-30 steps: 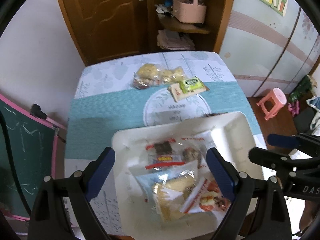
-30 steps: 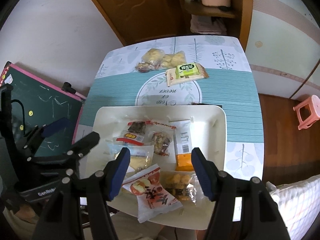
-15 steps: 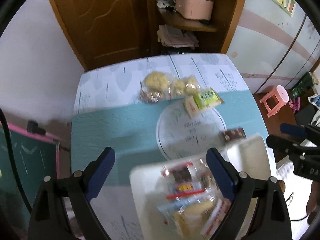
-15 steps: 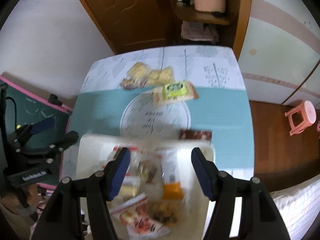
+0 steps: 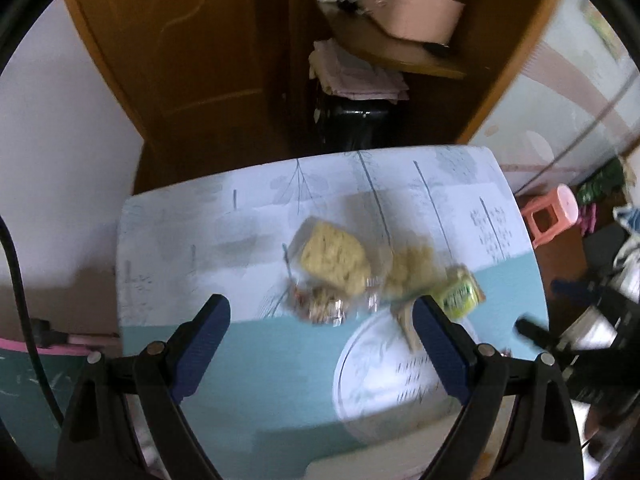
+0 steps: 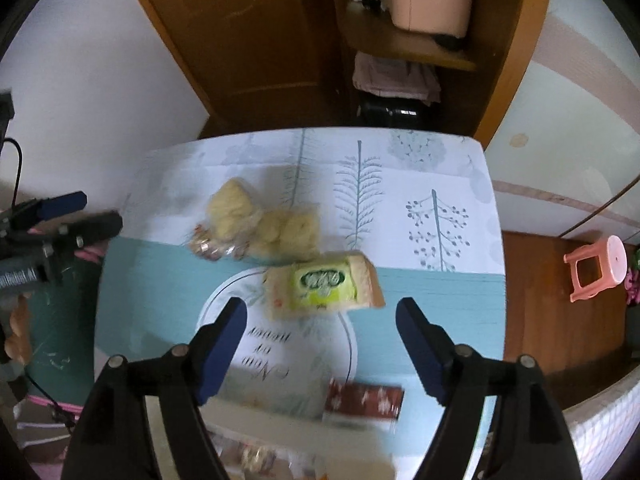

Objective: Organize snacks
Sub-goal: 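Grasp the yellow puffed-snack bag with the left tool while the right grasps the green-label pack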

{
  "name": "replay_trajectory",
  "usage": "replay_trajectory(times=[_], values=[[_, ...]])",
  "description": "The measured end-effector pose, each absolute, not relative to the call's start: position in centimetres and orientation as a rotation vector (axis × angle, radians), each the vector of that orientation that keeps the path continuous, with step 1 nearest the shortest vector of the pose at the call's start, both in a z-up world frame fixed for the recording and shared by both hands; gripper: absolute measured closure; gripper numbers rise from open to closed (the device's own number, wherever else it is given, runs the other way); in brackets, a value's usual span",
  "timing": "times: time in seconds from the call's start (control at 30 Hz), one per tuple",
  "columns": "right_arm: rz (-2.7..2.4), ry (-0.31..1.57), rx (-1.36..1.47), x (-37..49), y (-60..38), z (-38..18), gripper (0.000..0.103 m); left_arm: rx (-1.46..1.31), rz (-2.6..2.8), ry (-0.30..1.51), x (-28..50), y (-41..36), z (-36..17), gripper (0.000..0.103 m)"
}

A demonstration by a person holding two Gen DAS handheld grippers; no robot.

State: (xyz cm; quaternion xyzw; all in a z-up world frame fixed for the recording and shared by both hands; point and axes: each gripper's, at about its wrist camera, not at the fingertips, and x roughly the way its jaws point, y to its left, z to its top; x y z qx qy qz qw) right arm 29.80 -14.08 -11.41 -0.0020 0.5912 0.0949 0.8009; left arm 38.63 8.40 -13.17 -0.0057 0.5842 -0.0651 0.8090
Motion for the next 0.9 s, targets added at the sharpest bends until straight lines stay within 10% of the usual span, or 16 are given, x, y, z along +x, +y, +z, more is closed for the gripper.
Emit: replay_trajectory(times=[0.7, 0.9], values=[[0.194, 1.42, -0.154, 33.5, -10.5, -23.9, 0.026, -0.253, 0.008, 1.472, 47.4, 6.9, -27.5, 0.011], [0.19, 1.415, -0.17, 32.8, -10.3, -23.4, 0.049, -0.196, 0.019, 1.491, 47.1, 5.7, -28.4, 0.011]])
